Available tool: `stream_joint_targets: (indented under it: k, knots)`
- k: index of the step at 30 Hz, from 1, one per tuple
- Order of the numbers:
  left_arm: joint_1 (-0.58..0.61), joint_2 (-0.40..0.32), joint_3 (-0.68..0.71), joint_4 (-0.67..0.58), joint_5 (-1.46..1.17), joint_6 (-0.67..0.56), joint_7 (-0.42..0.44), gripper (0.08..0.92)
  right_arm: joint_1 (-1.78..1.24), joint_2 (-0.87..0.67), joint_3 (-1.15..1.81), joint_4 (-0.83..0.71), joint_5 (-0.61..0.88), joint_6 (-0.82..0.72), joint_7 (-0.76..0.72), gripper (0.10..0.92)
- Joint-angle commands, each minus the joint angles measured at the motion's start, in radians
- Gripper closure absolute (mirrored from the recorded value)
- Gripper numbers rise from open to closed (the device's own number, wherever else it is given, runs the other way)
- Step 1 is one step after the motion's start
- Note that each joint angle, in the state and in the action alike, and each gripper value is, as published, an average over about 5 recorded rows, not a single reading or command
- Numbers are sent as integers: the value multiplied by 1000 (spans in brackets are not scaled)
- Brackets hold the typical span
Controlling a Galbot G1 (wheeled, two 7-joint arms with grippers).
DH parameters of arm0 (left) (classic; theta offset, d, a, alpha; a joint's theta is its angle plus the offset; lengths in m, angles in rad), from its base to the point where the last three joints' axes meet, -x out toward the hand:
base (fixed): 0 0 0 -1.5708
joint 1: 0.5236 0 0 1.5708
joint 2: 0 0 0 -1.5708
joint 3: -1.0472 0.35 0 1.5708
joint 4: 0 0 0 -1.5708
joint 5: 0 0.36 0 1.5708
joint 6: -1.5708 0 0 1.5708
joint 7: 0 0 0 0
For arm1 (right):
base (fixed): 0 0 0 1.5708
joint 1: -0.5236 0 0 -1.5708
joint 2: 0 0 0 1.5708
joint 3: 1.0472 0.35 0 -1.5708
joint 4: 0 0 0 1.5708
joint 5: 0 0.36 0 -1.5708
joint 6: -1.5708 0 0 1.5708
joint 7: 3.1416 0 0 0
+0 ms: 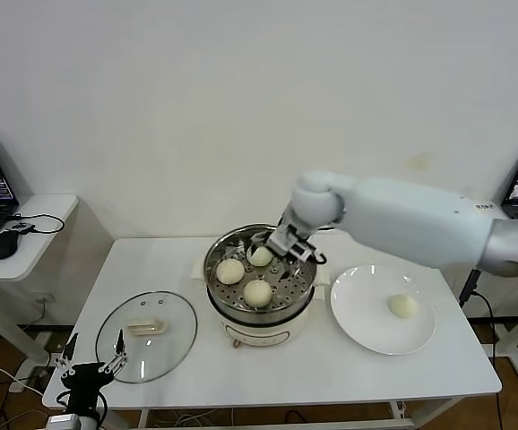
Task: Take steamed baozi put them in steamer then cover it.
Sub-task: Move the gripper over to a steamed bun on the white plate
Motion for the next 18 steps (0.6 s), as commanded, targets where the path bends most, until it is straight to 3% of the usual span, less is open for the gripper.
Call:
stream_joint_targets:
  k: [1,9,18]
  knots:
    - [-5,16,4,1,-3,2,2,177,13,-298,64,82,101,-263,-15,203]
    - [-17,25,32,2,1,4,3,177,-104,-538,89,112,-25,-233,-26,202]
    - [-17,28,50,-1,9,9,4,177,-438,-585,317,5,-175,-188,-22,202]
